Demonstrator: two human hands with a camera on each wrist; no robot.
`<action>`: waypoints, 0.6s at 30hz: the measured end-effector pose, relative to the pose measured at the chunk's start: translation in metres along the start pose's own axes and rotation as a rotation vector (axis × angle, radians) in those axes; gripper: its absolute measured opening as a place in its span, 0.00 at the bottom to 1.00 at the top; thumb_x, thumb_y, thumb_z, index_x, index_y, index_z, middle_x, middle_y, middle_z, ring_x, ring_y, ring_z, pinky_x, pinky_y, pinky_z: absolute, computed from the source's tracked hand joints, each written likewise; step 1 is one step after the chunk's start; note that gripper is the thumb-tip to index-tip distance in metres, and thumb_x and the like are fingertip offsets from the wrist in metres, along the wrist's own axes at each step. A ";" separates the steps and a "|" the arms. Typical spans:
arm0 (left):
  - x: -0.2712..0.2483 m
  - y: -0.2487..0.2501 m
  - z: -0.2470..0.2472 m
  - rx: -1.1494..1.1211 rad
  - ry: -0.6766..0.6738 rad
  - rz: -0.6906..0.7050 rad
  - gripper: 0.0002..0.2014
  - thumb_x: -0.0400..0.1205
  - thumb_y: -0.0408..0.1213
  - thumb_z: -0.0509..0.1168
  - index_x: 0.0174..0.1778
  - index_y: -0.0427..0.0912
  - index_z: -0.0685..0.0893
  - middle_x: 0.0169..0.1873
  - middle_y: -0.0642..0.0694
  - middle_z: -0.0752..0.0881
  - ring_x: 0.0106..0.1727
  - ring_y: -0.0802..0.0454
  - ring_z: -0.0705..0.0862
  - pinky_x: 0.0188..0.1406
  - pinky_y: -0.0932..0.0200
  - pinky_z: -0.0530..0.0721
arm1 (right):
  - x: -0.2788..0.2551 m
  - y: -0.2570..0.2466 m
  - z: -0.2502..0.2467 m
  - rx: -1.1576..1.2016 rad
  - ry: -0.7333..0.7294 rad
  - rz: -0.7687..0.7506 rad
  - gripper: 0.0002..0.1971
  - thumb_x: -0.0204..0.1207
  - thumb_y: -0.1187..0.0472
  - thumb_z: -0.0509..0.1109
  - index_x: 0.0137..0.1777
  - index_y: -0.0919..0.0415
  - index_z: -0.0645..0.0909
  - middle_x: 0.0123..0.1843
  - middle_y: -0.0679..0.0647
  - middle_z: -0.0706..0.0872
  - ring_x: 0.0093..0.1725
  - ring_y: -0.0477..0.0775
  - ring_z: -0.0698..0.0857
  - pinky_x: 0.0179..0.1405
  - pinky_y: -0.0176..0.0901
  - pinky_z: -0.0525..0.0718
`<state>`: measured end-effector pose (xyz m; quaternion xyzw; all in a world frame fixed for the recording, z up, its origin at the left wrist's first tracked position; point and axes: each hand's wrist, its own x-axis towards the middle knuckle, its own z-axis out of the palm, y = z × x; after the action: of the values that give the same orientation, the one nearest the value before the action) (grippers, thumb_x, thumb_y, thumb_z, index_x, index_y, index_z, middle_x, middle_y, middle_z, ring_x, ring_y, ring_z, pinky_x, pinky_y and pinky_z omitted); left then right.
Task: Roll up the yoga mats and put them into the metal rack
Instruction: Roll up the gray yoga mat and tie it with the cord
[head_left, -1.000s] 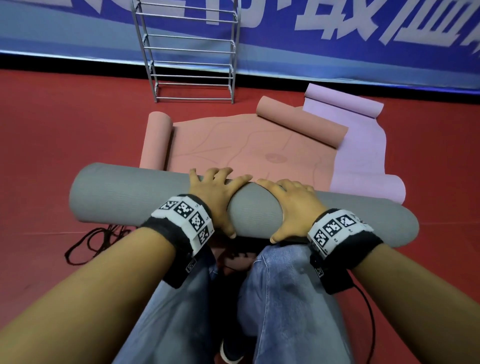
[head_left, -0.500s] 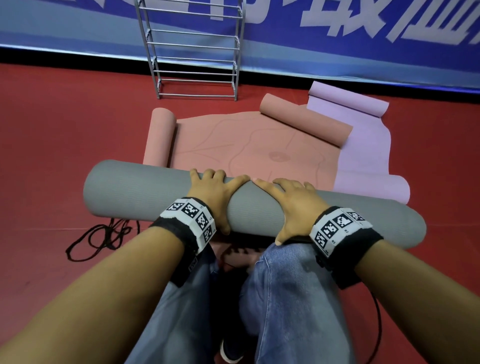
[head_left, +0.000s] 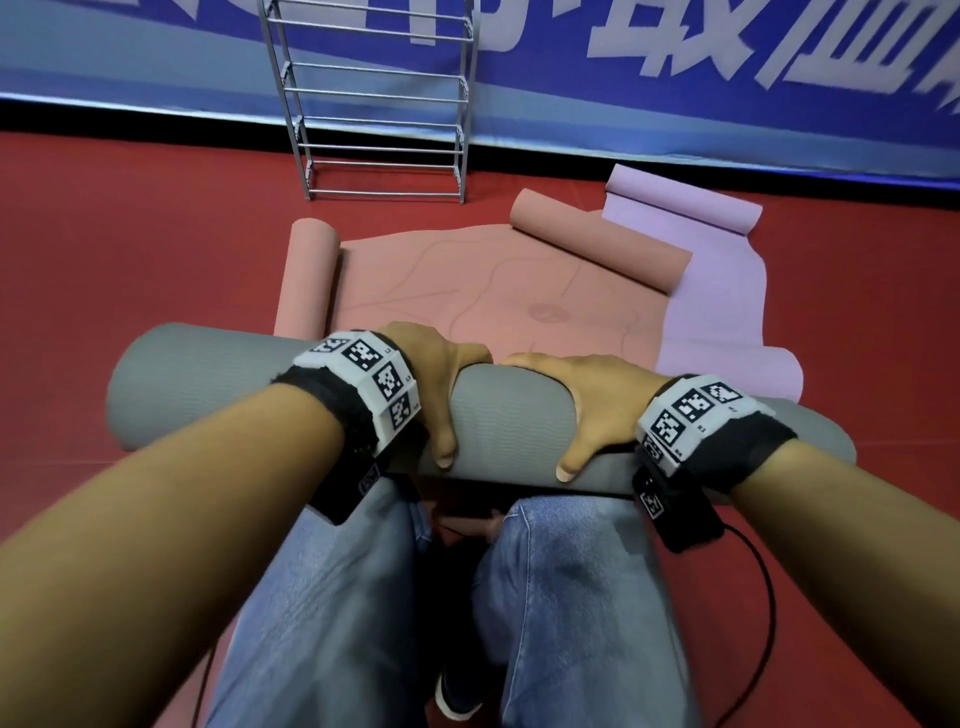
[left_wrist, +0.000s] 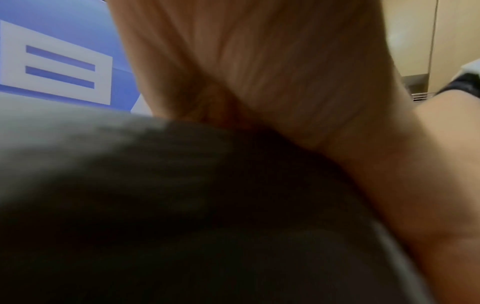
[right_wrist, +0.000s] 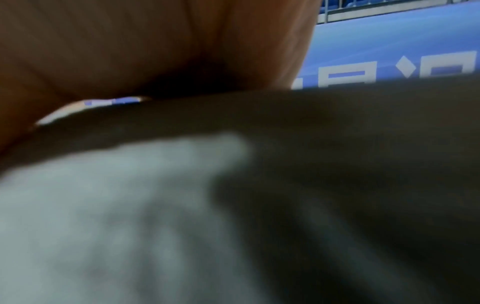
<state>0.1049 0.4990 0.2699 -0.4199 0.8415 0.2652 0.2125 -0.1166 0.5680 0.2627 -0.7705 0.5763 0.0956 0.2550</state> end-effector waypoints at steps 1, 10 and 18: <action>0.000 -0.003 -0.002 -0.064 -0.064 0.014 0.44 0.48 0.49 0.88 0.59 0.66 0.76 0.38 0.67 0.88 0.39 0.68 0.86 0.38 0.66 0.79 | -0.002 -0.001 -0.002 0.039 -0.034 -0.006 0.63 0.45 0.44 0.88 0.76 0.24 0.52 0.61 0.44 0.85 0.59 0.50 0.83 0.63 0.50 0.81; 0.012 -0.013 0.003 -0.340 -0.240 -0.009 0.50 0.43 0.43 0.91 0.60 0.71 0.76 0.55 0.63 0.87 0.60 0.59 0.85 0.58 0.52 0.87 | -0.010 -0.018 0.023 -0.109 0.038 0.116 0.70 0.45 0.32 0.83 0.83 0.36 0.40 0.77 0.50 0.69 0.74 0.58 0.70 0.74 0.67 0.67; -0.010 0.015 0.019 0.211 0.084 -0.073 0.66 0.53 0.61 0.83 0.83 0.64 0.49 0.73 0.50 0.70 0.75 0.43 0.69 0.70 0.36 0.68 | 0.008 -0.011 0.014 0.040 0.016 0.108 0.65 0.35 0.31 0.81 0.76 0.28 0.51 0.64 0.50 0.78 0.62 0.56 0.79 0.63 0.60 0.79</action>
<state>0.1009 0.5242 0.2654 -0.4365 0.8570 0.1492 0.2297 -0.1020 0.5707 0.2499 -0.7337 0.6209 0.0916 0.2604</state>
